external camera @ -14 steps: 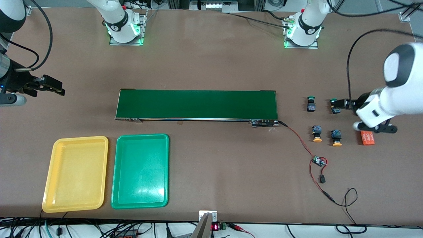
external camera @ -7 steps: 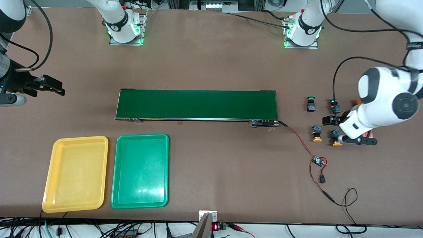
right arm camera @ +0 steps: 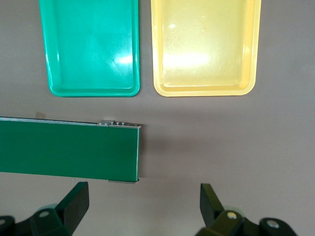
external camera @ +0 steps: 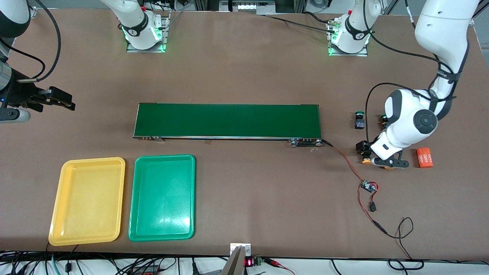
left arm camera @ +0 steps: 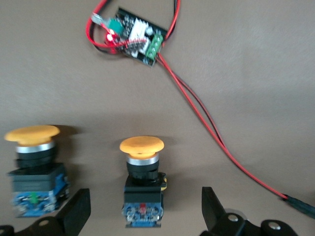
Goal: Sort buttons by color to trays
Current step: 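Lower the left gripper and grasp the yellow-capped button, then carry the button to the conveyor belt and open the left gripper, then move the left gripper back to the second yellow-capped button, then grasp the second yellow-capped button with the left gripper, then set the button on the conveyor belt and open the left gripper, then move the left gripper back to the orange battery, then grasp the orange battery with the left gripper while the right gripper reaches the belt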
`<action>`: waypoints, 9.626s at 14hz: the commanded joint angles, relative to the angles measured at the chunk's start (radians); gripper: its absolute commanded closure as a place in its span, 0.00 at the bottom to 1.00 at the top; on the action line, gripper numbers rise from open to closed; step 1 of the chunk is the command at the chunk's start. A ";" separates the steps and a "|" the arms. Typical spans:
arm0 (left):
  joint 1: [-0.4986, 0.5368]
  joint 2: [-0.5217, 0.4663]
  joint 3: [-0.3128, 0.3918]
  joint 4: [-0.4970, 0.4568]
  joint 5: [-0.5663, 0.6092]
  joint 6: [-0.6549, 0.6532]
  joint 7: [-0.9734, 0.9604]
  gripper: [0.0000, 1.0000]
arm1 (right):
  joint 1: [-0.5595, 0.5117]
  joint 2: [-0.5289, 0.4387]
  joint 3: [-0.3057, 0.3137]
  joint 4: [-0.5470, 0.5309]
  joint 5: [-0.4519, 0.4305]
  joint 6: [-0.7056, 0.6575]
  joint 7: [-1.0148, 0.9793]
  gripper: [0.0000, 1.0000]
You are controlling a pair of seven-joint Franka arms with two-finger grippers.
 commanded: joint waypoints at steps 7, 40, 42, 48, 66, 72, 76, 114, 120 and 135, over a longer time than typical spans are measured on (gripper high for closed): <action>0.009 0.038 -0.001 -0.015 0.013 0.032 0.016 0.48 | -0.008 -0.026 0.010 -0.029 -0.015 0.014 -0.001 0.00; -0.066 -0.150 -0.461 0.021 0.013 -0.315 -0.618 0.00 | -0.008 -0.018 0.010 -0.026 -0.057 0.054 0.011 0.00; -0.012 -0.147 -0.456 0.120 0.014 -0.433 -0.617 0.00 | -0.011 -0.020 0.010 -0.029 -0.058 0.042 0.011 0.00; 0.174 -0.092 -0.455 0.245 0.375 -0.502 -0.531 0.00 | -0.014 -0.020 0.010 -0.027 -0.058 0.044 0.013 0.00; 0.558 0.169 -0.444 0.182 0.404 -0.226 -0.158 0.05 | -0.089 -0.029 0.007 -0.005 -0.051 0.014 -0.001 0.00; 0.564 0.196 -0.441 0.182 0.404 -0.228 -0.158 0.67 | -0.068 0.040 0.024 0.023 0.055 0.030 0.008 0.00; 0.555 0.154 -0.461 0.191 0.404 -0.310 -0.169 0.76 | -0.021 0.065 0.026 0.022 0.068 0.077 0.011 0.00; 0.583 0.023 -0.583 0.303 0.399 -0.674 -0.101 0.00 | -0.055 0.016 0.001 0.020 -0.018 0.028 0.014 0.00; 0.521 0.093 -0.279 0.300 0.399 -0.296 0.135 0.00 | -0.046 0.045 0.007 0.019 -0.016 0.059 0.014 0.00; 0.538 0.193 -0.221 0.292 0.386 -0.212 0.146 0.75 | 0.090 0.137 0.012 0.017 -0.010 0.102 0.036 0.00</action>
